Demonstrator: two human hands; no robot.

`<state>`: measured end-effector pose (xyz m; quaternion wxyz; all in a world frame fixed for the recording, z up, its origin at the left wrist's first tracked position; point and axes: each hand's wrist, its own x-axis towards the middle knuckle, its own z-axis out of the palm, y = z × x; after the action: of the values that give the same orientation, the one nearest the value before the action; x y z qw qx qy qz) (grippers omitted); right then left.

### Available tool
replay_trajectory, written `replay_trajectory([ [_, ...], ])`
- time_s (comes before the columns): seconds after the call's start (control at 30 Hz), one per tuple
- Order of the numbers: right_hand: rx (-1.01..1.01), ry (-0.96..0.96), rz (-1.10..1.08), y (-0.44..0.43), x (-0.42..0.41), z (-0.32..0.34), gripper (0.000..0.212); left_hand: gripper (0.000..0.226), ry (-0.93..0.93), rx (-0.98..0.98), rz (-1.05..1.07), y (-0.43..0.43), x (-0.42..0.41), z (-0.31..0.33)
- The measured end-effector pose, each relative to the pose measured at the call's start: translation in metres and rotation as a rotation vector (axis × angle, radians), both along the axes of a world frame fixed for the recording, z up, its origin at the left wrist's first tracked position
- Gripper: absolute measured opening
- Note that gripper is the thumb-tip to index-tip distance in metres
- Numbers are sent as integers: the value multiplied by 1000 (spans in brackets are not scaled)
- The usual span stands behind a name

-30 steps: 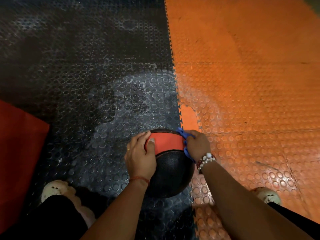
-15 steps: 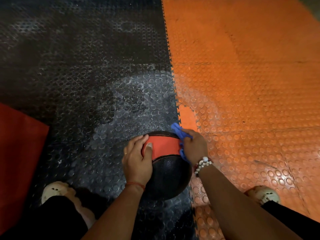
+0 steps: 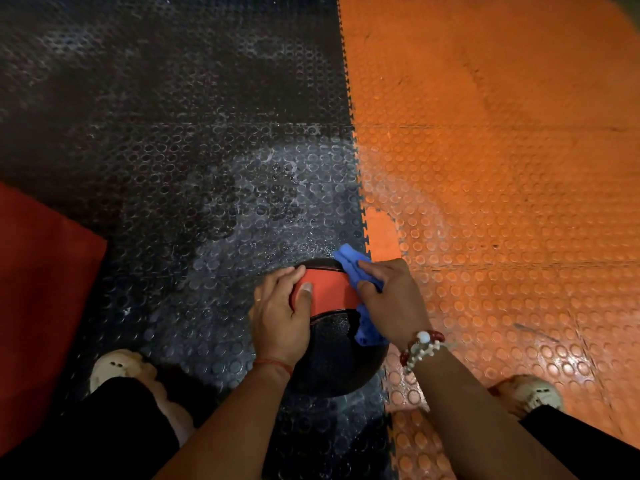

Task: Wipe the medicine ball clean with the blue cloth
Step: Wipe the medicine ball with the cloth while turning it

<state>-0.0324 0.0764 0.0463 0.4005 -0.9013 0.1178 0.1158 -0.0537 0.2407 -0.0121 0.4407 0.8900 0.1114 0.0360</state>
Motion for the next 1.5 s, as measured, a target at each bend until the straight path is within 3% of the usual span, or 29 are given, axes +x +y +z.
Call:
replay_trajectory([
  [0.1,-16,49,13,-4,4,2,41,53,-13,17,-7,-2,0,1],
  [0.23,-48,-28,-20,-6,6,1,35,52,-9,9,6,-2,1,1],
  [0.3,113,-44,-181,-10,8,4,28,51,-6,11,8,0,0,-1],
  [0.43,745,115,-495,-13,12,17,17,51,-12,9,5,1,-1,-1],
  [0.5,835,205,-512,-16,11,14,29,52,-10,7,8,0,-1,-1],
  [0.57,729,265,-469,-20,7,3,26,51,-10,7,5,1,-1,-1],
  [0.6,585,262,-418,-25,7,-5,18,51,-11,9,2,2,-1,-1],
  [0.67,335,204,-309,-37,8,-13,31,52,-9,10,-4,3,-2,-2],
  [0.73,281,80,-145,-40,7,-9,44,53,-6,14,-5,3,-1,-1],
  [0.8,253,-39,46,-30,2,-8,41,54,0,16,-4,3,0,-1],
  [0.93,-46,-65,264,-6,-9,-27,49,55,2,10,-19,4,-1,1],
  [1.07,-37,-105,117,-8,4,-43,37,57,13,-18,-42,8,-2,0],
  [1.2,156,154,-192,-20,13,-56,29,54,-4,-48,-30,9,-4,1],
  [1.27,132,186,-238,-20,6,-51,30,53,-13,-30,-48,10,-5,1],
  [1.4,-109,-212,-40,9,-10,-23,28,54,-17,10,-76,10,-5,1],
  [1.5,-193,-285,261,31,3,-13,32,54,-42,26,-107,11,-9,1],
])
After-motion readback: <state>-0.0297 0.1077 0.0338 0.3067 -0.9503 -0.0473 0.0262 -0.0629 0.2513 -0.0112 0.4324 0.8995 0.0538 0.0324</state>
